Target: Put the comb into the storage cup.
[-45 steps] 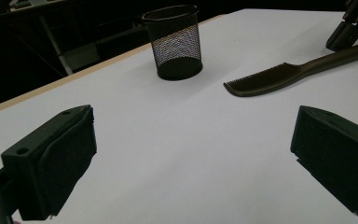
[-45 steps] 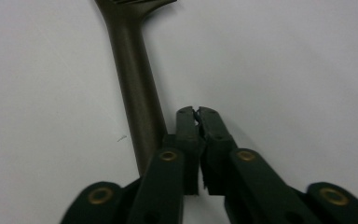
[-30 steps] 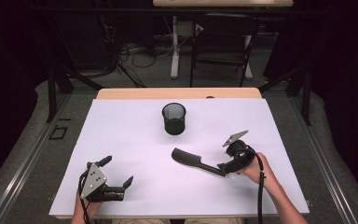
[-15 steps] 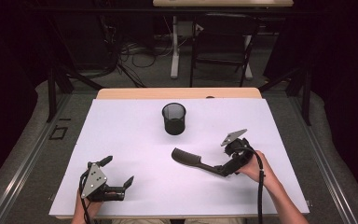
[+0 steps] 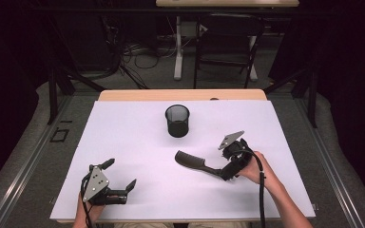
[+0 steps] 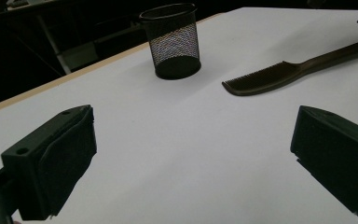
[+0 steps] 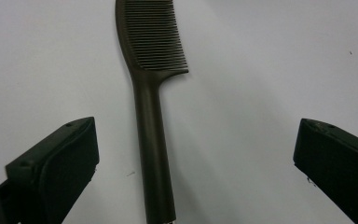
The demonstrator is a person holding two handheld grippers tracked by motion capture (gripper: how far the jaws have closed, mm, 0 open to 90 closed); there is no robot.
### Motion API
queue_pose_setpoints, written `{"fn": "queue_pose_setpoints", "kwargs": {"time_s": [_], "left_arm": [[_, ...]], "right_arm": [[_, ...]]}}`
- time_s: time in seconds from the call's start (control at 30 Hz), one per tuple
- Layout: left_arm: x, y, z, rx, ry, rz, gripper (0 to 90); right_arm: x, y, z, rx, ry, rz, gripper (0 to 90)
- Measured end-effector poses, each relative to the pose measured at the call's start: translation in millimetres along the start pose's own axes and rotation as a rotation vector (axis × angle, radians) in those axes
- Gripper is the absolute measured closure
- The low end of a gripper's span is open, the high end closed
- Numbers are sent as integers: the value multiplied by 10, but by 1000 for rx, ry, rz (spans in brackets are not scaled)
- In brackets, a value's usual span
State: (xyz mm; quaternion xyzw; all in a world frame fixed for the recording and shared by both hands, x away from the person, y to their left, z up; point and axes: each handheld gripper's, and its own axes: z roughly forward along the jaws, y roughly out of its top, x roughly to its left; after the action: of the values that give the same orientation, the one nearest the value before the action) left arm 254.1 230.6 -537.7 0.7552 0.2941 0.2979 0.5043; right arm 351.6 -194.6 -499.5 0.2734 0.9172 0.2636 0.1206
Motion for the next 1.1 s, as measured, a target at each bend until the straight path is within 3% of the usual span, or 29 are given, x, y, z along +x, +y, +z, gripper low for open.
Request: {"fn": "queue_pose_setpoints", "kwargs": {"time_s": [0.77,0.97,1.1], "left_arm": [[-5,1,-4,-7,0,-4,3],[-4,1,-1,-6,-5,-5,3],[2,0,1,-8,-6,-8,3]], "right_arm": [[212,197,242,67,12,-101,0],[267,226,295,85,35,-114,0],[285,237,314,101,39,-128,54]]}}
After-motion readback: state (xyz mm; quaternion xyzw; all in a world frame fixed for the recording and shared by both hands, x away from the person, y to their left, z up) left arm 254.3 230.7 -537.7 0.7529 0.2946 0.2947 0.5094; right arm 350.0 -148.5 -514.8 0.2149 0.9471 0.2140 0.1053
